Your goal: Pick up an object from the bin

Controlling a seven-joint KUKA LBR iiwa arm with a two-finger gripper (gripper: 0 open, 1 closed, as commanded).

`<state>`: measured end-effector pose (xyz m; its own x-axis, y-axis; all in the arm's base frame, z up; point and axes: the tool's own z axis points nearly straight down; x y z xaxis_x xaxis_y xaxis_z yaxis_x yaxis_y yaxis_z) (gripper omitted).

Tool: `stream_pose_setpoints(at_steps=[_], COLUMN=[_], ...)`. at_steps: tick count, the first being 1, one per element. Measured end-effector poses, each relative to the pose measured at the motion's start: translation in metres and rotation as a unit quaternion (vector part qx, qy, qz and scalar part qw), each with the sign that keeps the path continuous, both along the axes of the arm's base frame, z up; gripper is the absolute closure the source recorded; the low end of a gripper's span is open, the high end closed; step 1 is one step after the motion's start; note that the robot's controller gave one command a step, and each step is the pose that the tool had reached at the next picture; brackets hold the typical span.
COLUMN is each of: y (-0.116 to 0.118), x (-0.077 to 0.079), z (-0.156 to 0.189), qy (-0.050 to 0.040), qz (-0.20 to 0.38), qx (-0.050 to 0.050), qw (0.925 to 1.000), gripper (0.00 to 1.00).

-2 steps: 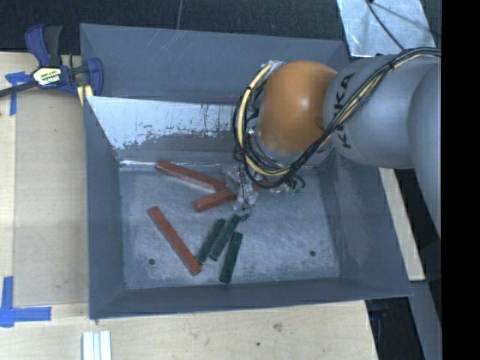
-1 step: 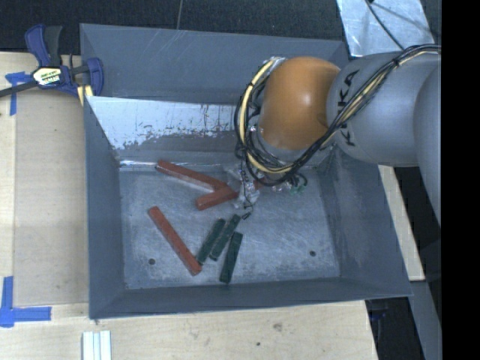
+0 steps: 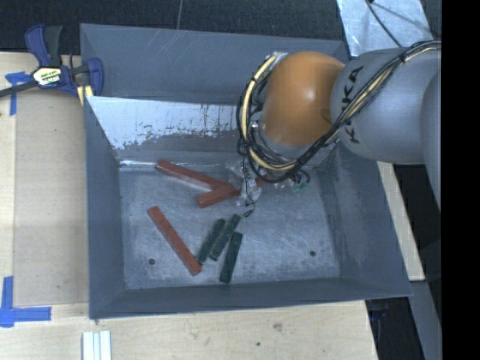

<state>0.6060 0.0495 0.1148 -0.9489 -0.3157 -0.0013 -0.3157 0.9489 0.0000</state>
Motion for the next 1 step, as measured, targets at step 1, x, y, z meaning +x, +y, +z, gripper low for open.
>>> stream_pose_setpoints(at_steps=[1], y=[0.0000], x=[0.0004], z=[0.0131], qy=[-0.0007], qz=[0.000], qx=[0.000], qw=[1.0000], gripper=[1.00])
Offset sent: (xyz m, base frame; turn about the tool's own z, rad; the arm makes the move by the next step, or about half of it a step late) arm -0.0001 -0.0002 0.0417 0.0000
